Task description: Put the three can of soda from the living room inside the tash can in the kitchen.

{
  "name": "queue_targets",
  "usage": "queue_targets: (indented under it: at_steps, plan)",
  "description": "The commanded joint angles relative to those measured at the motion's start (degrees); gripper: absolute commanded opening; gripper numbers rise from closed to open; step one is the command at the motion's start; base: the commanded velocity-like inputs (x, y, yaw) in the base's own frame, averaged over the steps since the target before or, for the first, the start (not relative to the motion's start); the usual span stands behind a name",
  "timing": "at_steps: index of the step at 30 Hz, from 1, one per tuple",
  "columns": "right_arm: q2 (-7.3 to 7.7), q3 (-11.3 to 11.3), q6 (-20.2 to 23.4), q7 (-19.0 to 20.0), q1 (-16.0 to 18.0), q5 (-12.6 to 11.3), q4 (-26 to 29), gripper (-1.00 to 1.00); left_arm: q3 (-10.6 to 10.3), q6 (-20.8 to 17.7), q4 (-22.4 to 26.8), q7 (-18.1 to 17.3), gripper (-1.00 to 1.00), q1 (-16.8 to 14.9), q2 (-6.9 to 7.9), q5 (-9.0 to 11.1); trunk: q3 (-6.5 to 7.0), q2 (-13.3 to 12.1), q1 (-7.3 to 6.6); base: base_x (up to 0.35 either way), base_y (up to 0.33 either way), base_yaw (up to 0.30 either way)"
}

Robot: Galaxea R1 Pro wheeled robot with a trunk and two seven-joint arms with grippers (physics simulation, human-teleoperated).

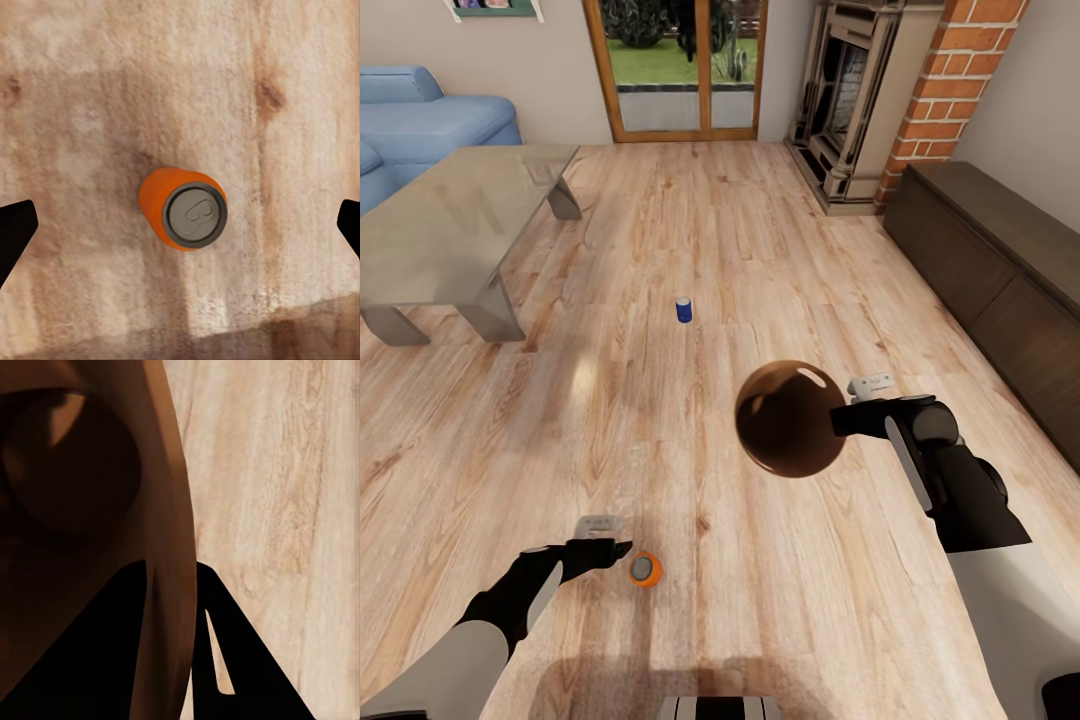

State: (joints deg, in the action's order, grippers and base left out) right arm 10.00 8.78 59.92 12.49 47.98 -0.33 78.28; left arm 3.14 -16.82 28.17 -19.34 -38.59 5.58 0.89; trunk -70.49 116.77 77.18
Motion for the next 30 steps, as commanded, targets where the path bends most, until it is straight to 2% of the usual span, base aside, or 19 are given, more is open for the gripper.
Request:
queue_targets:
  at_steps: [1,16,30]
  plan:
    - [0.01,0.0,0.1,0.3,0.0,-1.2,0.0,-1.0,0.0,0.0,0.0,0.0,1.0,0.0,-0.03,0.0,0.01,0.0,0.0,0.0,0.0,0.0]
    - [0.17,-0.1,0.1,0.3,0.0,-1.3,0.0,-1.0,-0.3,-0.1,0.0,0.4,1.0,-0.1,-0.3,-0.2,-0.04,0.0,0.0,0.0,0.0,0.0]
    - [0.67,-0.5,0.1,0.3,0.1,-1.3,0.0,-1.0,-0.3,0.3,0.0,0.4,1.0,-0.1,-0.31,-0.2,-1.11,0.0,0.0,0.0,0.0,0.0]
